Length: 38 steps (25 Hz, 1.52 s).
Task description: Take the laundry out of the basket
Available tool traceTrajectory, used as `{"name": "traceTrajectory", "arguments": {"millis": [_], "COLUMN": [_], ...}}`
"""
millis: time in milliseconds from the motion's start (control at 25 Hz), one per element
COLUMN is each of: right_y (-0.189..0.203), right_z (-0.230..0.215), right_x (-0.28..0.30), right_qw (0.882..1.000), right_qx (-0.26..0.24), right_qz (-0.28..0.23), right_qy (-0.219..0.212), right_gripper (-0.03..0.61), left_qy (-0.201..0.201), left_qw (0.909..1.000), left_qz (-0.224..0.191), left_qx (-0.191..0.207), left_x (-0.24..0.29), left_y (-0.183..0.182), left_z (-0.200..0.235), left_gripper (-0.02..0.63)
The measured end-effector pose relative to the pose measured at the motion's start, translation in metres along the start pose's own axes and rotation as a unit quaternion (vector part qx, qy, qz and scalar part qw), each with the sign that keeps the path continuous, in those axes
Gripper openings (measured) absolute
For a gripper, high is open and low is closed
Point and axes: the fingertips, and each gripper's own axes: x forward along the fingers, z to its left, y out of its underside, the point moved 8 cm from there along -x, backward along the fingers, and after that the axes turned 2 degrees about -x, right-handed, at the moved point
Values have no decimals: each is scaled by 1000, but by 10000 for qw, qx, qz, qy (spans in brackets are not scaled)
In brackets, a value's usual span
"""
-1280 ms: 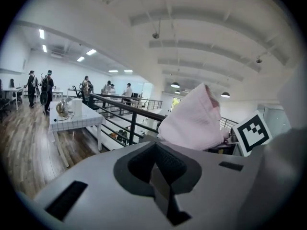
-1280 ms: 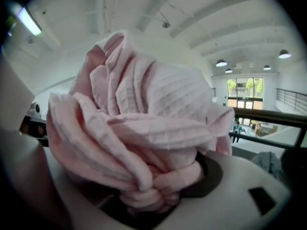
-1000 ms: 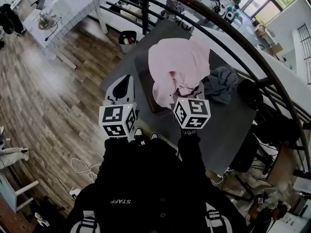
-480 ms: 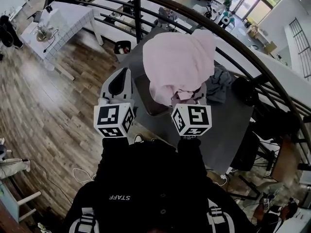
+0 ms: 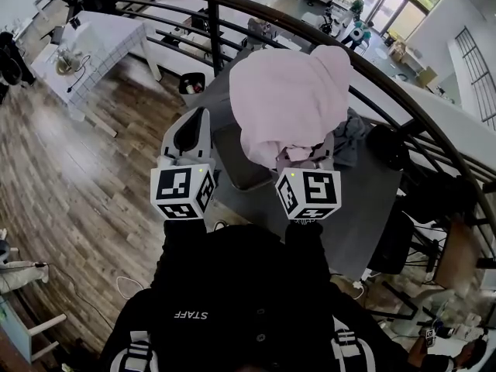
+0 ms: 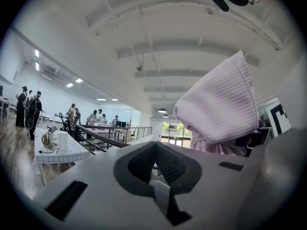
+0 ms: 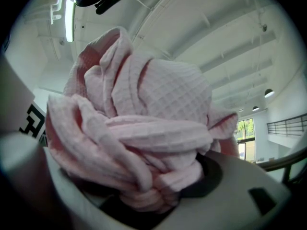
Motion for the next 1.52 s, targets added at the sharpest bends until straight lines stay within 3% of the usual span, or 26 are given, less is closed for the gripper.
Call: {"name": "traceTrajectory", "arguments": {"millis": [920,1520], "right_y": [6,6], "right_z": [3,5], "right_x": [15,16], "right_qw": [9999,9997], "right_qx": [-107,-226], "right_qz": [-88,-59], "right_qy": [-11,35], "right_gripper": [337,337], "left_qy": [-152,14], "left_qw": [9996,10000], "left_qz": [-227,-96], "left_qx": [21,15], "left_x": [10,14], "left_y": [-4,2], "left_z": [12,10], "left_gripper": [2,2]}}
